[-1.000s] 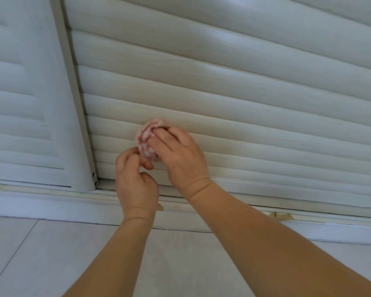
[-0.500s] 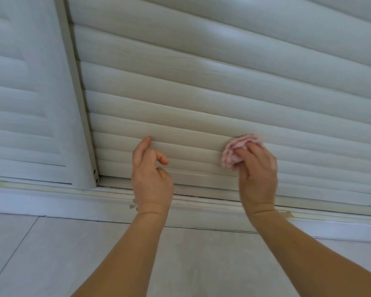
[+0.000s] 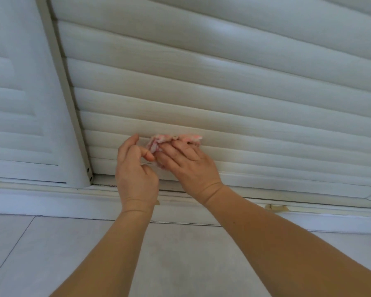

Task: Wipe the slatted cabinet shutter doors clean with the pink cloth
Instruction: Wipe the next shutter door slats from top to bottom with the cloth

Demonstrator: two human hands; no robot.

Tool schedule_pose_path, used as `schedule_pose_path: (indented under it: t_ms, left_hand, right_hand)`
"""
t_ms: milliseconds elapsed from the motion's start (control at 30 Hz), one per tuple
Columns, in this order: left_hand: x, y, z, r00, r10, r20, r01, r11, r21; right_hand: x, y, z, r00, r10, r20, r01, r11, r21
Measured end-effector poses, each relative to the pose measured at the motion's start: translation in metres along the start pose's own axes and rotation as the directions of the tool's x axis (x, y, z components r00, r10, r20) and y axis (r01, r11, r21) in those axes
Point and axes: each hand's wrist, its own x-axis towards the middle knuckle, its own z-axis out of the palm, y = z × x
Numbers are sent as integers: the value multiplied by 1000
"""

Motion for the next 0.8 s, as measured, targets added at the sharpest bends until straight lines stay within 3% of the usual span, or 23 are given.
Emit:
schedule_pose_path:
  t_ms: [333, 433, 500, 600, 633, 733, 800]
  left_hand:
    - [-21, 36, 39, 987, 119, 109, -121, 993, 8]
    - [-31, 50, 48, 982, 105, 160, -107, 994, 7]
    - [-37, 57, 52, 978, 94, 185, -95, 995, -5]
    - [-44, 71, 59, 972, 93, 216, -96, 995, 1]
    - [-47, 78, 62, 969, 87, 231, -90, 996, 1]
    - [-52, 98, 65, 960, 62, 273, -56, 998, -31]
    - [-52, 111, 64, 951, 11, 308, 8, 998, -61]
  right_hand:
    - [-99, 91, -46, 984, 130, 122, -118, 988, -100]
    - [-135, 115, -65, 952, 282, 120, -266, 954, -136]
    - [-159, 126, -77, 877, 446, 182, -424, 894, -146]
    - [-179, 140, -96, 595, 742, 310, -746, 653, -132]
    - [-180, 144, -104, 534, 783, 320, -808, 584, -81]
    - [-149, 137, -127, 471, 836, 283, -867, 379, 324]
    - [-118, 126, -135, 357, 817, 453, -813, 33, 582]
